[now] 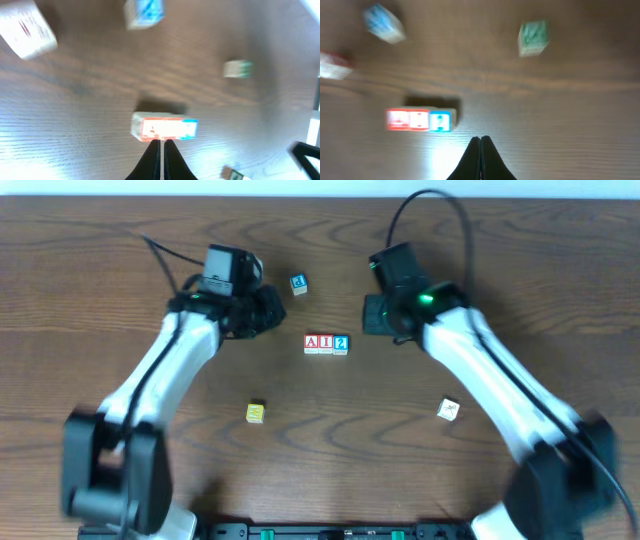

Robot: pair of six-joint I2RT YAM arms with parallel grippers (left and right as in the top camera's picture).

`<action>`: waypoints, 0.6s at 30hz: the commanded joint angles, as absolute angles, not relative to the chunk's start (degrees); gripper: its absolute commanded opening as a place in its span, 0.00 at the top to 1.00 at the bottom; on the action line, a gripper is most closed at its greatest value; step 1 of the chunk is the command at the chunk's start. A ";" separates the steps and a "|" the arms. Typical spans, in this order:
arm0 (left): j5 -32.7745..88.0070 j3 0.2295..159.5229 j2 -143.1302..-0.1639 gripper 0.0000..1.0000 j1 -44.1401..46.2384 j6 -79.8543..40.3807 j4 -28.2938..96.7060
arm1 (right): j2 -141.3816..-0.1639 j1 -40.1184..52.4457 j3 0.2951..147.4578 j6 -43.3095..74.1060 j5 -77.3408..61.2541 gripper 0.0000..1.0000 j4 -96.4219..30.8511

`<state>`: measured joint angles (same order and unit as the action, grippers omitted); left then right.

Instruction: Spell out Ai2

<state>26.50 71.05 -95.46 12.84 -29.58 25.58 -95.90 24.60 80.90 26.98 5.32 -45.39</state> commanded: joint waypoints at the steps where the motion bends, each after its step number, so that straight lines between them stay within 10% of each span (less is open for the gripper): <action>1: 22.83 72.73 -85.38 0.94 12.78 -23.64 28.42 | -84.62 24.05 83.15 22.98 7.49 0.99 -47.92; 4: 21.58 72.73 -76.09 0.94 12.82 -20.78 33.39 | -74.67 24.08 83.15 21.28 7.49 0.96 -52.25; 6: 21.56 72.73 -70.91 0.94 12.82 -18.46 36.29 | -69.54 24.08 83.15 20.56 7.44 0.75 -55.29; 8: 21.61 72.73 -67.20 0.56 12.80 -17.56 38.39 | -65.95 24.08 83.15 20.49 7.53 0.24 -58.15; 9: 21.63 72.73 -65.98 0.04 12.80 -17.56 39.31 | -64.88 24.08 83.15 20.51 7.53 0.01 -59.35; 18: 22.02 72.71 -62.72 0.05 12.80 -17.56 47.44 | -62.26 24.08 83.13 20.51 7.46 0.01 -75.75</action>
<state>22.26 72.12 -62.74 12.84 -18.98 47.05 -62.50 24.43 83.18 21.34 7.09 -74.91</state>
